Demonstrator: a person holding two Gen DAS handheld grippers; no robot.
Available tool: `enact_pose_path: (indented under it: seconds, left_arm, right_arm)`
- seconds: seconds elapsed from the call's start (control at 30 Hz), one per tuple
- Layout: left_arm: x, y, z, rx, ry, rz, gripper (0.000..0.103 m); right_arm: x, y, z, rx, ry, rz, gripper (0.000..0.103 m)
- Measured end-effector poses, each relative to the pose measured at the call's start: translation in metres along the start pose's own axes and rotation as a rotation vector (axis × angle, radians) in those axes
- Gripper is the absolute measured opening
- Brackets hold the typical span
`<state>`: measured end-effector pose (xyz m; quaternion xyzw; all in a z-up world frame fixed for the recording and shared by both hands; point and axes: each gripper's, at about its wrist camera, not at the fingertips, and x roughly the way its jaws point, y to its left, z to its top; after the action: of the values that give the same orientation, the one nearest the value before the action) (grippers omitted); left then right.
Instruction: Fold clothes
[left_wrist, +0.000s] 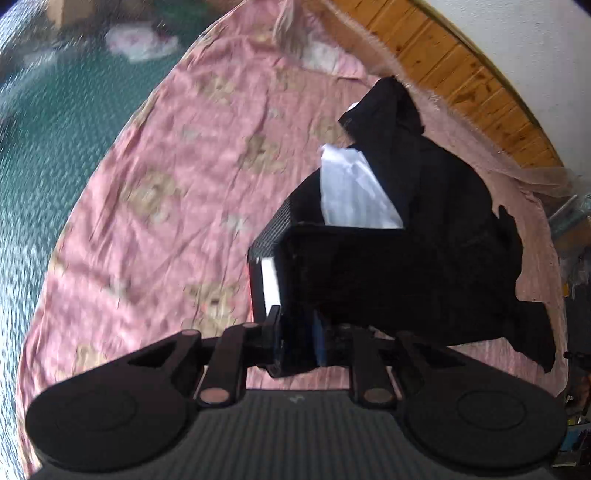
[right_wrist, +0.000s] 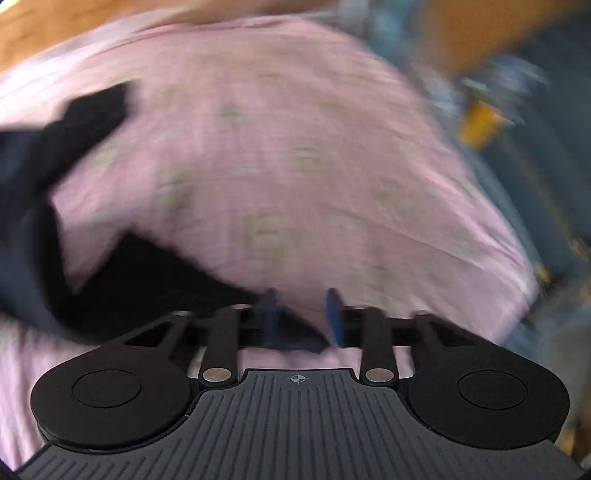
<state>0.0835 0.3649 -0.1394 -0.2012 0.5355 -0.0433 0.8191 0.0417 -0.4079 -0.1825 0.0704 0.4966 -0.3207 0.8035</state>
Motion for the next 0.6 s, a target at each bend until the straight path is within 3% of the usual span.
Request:
enact_pose_path:
  seconds: [0.03,0.1,0.13,0.2,0.27,0.33,0.47,0.6]
  left_arm:
    - [-0.011,0.005,0.002,-0.017,-0.034,-0.001,0.017]
    - [-0.033,0.012,0.013,-0.044,-0.107,-0.003,0.024]
    - [-0.040,0.010,0.023,-0.048,-0.138,0.004,0.028]
    - [-0.044,0.001,0.049,-0.039,-0.184,0.013,0.040]
    - [-0.035,-0.017,0.081,-0.012,-0.224,0.029,0.062]
    - [-0.014,-0.055,0.121,0.032,-0.253,0.050,0.066]
    - [0.047,-0.118,0.188,0.154,-0.282,0.118,0.073]
    - [0.106,-0.179,0.242,0.312,-0.295,0.161,0.088]
  right_arm:
    - [-0.005,-0.005,0.001,0.056,-0.016,-0.004,0.058]
    - [-0.015,-0.014,0.004,0.155,-0.048,-0.009,0.059]
    - [-0.018,-0.006,0.011,0.139,-0.060,0.009,0.059]
    - [-0.025,0.011,0.025,0.106,-0.084,0.048,0.060]
    - [-0.027,0.042,0.045,0.064,-0.110,0.129,0.064]
    - [-0.024,0.078,0.068,0.008,-0.133,0.221,0.078]
    - [-0.011,0.164,0.109,-0.150,-0.162,0.362,0.085]
    - [0.012,0.241,0.135,-0.312,-0.168,0.390,0.088]
